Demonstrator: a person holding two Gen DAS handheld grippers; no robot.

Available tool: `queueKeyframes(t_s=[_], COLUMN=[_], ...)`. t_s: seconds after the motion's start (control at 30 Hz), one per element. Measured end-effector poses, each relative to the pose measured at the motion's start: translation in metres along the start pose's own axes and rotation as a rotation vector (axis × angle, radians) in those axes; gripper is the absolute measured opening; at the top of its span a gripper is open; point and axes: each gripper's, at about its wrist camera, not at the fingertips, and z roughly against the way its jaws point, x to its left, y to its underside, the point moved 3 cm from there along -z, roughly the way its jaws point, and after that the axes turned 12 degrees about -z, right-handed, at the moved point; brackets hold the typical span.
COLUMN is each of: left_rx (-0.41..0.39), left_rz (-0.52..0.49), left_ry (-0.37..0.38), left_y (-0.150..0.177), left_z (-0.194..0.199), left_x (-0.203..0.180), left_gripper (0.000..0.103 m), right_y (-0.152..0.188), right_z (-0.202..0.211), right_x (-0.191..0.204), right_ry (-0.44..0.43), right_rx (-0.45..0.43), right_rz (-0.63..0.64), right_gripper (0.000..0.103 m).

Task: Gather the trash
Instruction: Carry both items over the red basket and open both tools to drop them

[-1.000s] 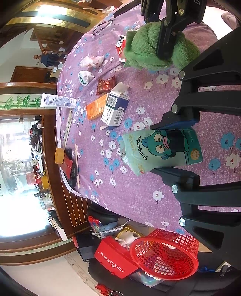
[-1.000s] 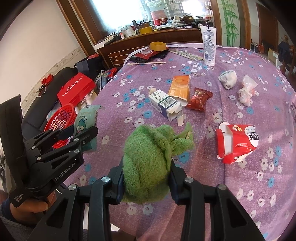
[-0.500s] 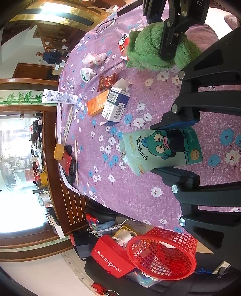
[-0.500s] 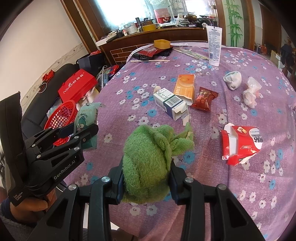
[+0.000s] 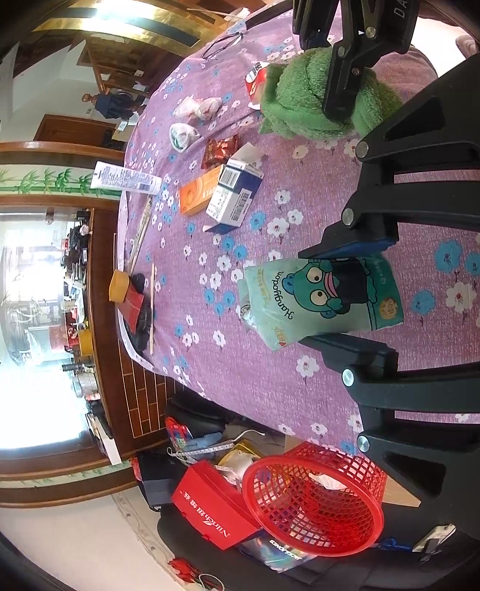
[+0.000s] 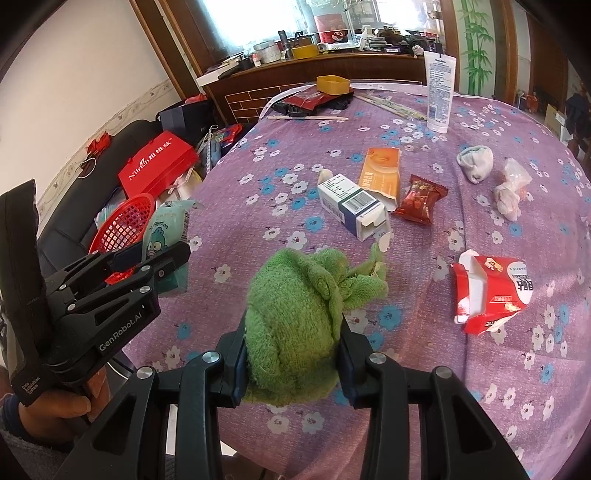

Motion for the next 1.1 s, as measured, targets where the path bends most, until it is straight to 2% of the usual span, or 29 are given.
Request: queueKeyframes(t_s=[0.2,0.4,0.57,0.73,0.93,1.1], left_rx=[-0.023,-0.064,-0.069,-0.032,0.028,0.06], left_rz=[0.063,0.17,0.278,0.388,0.45,0.462], left_ry=[-0.014,-0.059,-0.124,-0.174,-0.184,-0.169], left_y=[0.001,0.0,0.012,0.041,0.071,0.084], left_z=[0.012,0.034,0.048,0.048,0.037,0.023], left_x=[0.03,0.085,0.145,0.202,0.246,0.27], left_gripper=[0.035,0.035,0.035,0.036,0.036,0.037], right_y=[-0.008,-0.024,-0.043,-0.058,-0.069,-0.072], right_z=[-0.005,-0.01,-0.018,-0.034,-0.071,-0.105], right_x=[0.013,0.043,0.087,0.148,0.223,0.266], right_ry=[-0.004,-0.038,-0.093,-0.169,-0.23,-0.233], right_rx=[0.006,0.017,0.022,0.04,0.075,0.101], right_rz=[0.025,0.079,0.151,0.241,0.33,0.383], right_gripper=[0.042,0.042,0.043,0.043,0.043,0.043])
